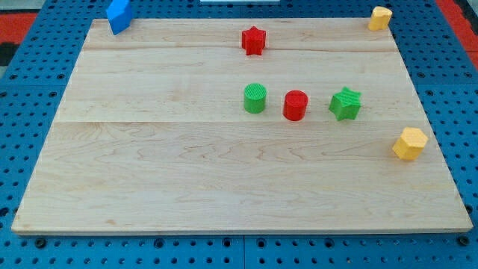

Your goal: Move your arm to the bottom right

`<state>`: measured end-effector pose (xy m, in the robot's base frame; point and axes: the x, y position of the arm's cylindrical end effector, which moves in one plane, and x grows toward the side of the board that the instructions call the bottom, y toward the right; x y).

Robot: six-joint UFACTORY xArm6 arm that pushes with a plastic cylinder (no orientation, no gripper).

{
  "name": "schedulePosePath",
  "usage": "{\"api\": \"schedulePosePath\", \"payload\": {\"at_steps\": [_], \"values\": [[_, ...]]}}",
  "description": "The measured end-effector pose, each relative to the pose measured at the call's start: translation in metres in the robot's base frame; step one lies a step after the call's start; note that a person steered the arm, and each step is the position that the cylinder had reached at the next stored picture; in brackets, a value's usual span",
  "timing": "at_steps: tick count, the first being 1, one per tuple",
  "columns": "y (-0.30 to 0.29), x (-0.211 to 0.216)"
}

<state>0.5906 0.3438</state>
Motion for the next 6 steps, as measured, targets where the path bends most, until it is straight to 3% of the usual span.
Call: {"api": "schedulePosePath", "payload": {"at_steps": [1, 3, 4, 6], "values": [[-0.036, 0.004], [-0.051, 0.000], [-0.097, -0.015], [-0.095, -0.018]]}}
